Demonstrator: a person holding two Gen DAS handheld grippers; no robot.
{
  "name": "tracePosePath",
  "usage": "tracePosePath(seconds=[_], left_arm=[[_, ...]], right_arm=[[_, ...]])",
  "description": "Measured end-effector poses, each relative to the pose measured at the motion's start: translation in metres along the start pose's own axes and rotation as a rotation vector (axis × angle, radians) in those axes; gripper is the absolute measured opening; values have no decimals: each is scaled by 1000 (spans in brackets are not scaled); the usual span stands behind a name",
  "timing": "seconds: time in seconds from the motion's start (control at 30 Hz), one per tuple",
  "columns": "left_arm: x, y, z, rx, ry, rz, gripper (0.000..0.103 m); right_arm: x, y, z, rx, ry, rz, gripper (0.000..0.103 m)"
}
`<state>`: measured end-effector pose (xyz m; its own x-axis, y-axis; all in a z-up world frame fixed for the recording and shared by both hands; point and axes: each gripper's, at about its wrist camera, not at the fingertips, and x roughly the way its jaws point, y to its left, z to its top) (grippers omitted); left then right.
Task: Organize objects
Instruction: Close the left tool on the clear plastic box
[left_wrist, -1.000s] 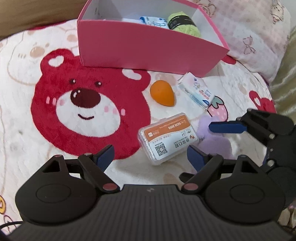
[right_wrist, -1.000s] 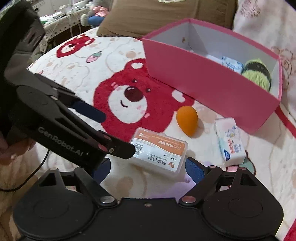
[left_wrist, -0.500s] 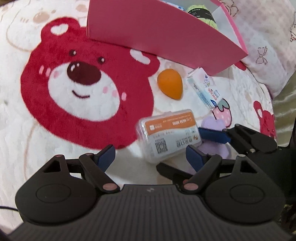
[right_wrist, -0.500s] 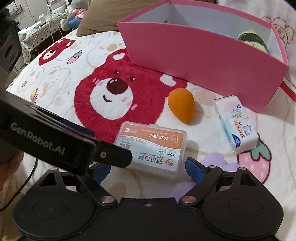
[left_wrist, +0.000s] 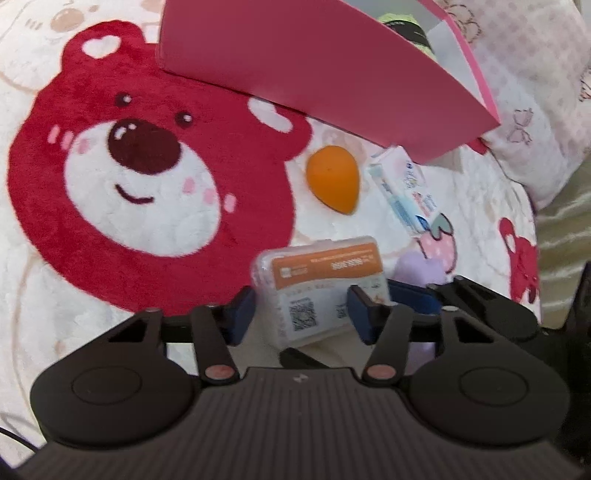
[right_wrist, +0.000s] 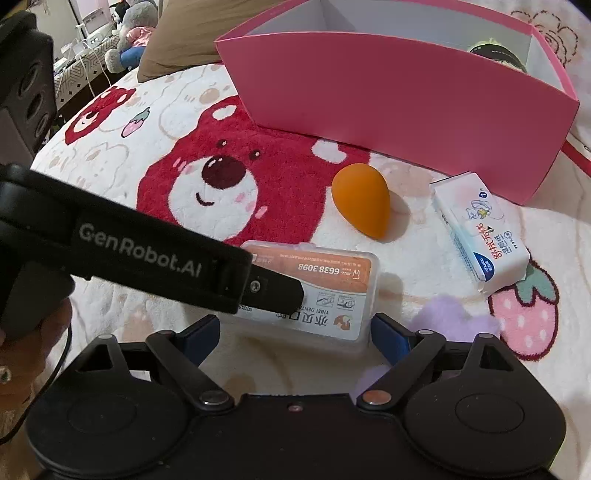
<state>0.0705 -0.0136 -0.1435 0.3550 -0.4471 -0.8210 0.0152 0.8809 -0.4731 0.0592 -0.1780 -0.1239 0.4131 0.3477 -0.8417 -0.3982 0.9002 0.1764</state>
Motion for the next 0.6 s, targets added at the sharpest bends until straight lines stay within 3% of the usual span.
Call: tracePosePath(seconds=[0.3,0.6], left_arm=[[-1,-1,0,18,0,8,46],[5,-5,-1,63,24,4,53]], right_arm=[[5,2,-2,18,-11,-23,95],[12,8,-2,8,-4,-68,96]])
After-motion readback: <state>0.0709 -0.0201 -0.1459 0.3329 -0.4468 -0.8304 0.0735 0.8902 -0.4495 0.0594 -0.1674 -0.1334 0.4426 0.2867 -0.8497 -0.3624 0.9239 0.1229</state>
